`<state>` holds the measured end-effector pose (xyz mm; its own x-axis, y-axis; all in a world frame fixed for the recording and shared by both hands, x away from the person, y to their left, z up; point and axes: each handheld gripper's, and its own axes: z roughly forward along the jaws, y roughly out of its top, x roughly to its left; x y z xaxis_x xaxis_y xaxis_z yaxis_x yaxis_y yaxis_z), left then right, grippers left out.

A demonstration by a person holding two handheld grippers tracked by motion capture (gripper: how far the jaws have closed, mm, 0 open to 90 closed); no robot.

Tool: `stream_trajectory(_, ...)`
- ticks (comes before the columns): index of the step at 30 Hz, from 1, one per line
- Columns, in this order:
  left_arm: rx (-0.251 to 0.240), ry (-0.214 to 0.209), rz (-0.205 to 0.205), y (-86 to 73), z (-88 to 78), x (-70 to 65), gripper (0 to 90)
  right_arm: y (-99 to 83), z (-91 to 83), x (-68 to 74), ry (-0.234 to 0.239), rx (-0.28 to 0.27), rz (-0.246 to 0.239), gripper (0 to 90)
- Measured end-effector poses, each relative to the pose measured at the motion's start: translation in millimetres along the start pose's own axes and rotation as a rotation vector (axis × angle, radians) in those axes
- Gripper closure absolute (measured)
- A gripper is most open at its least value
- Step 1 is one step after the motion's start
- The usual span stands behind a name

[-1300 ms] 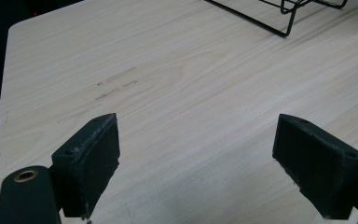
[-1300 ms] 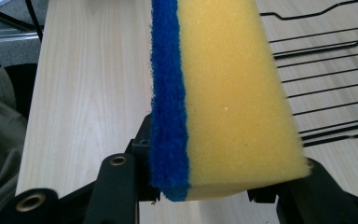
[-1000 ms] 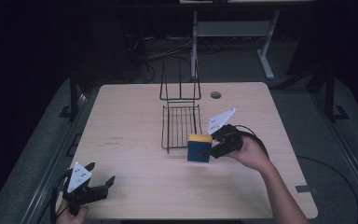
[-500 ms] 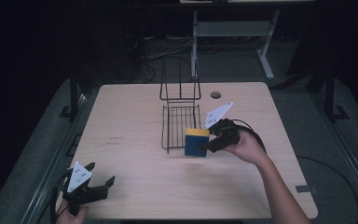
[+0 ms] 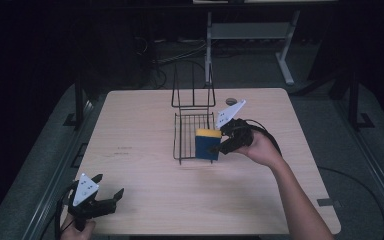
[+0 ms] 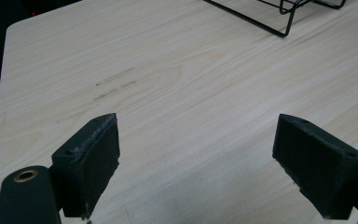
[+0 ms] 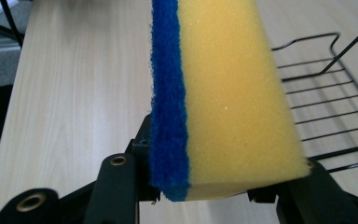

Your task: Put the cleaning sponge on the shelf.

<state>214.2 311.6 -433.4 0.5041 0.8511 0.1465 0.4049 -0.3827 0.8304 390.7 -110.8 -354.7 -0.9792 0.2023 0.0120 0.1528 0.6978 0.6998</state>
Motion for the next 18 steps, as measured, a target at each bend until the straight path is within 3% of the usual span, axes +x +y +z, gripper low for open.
stream_trajectory(18,-0.004,-0.002,-0.005,-0.2,0.0,0.7,14.1,15.8,13.2,-35.7,-0.005,0.028,0.045,55.1)
